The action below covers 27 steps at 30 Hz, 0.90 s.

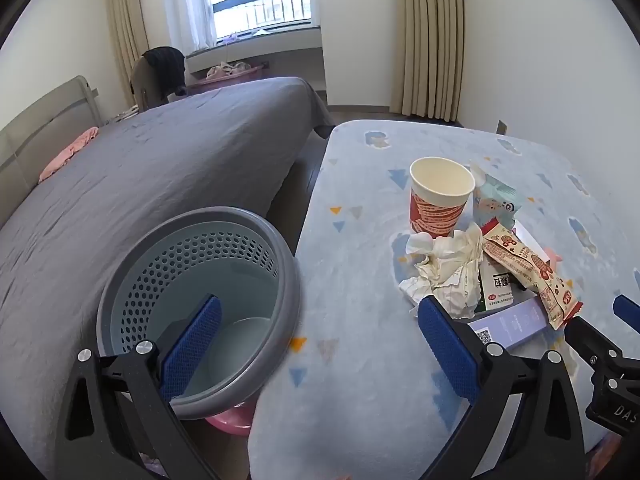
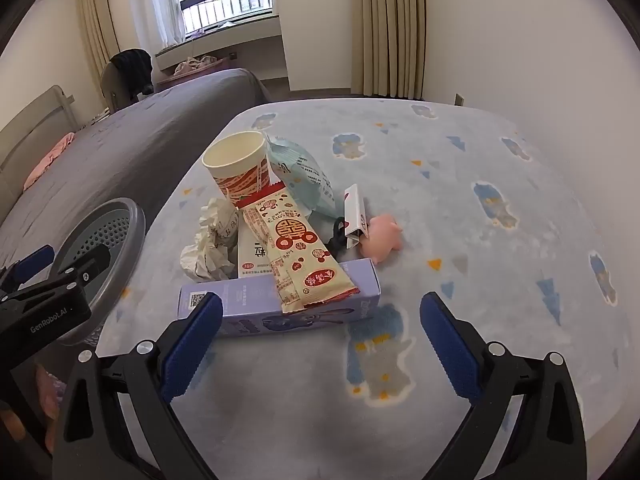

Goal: Collect trash

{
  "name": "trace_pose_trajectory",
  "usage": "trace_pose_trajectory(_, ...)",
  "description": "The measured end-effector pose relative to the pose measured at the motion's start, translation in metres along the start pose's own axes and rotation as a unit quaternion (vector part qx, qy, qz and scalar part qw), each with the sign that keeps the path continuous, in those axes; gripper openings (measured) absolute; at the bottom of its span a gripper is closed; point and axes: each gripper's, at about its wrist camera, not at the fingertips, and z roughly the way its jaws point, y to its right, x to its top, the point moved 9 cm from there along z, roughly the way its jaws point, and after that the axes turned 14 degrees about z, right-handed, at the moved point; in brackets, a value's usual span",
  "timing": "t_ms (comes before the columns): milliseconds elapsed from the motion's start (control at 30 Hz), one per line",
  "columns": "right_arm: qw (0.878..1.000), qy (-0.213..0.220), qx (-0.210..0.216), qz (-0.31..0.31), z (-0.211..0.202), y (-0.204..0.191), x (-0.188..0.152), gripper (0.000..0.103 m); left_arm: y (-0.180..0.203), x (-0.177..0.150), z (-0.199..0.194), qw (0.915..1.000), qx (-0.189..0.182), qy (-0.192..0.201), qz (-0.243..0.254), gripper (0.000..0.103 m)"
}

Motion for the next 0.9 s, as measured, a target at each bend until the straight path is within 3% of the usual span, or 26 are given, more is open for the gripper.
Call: trace_pose_trajectory(900, 1.000, 0.006, -0.002, -0.004, -0.0052, 0.0006, 0.0039, 0.095, -0.0035, -0.0023, -0.0027, 1.0000, 0.000, 0.002, 0.000, 0.097)
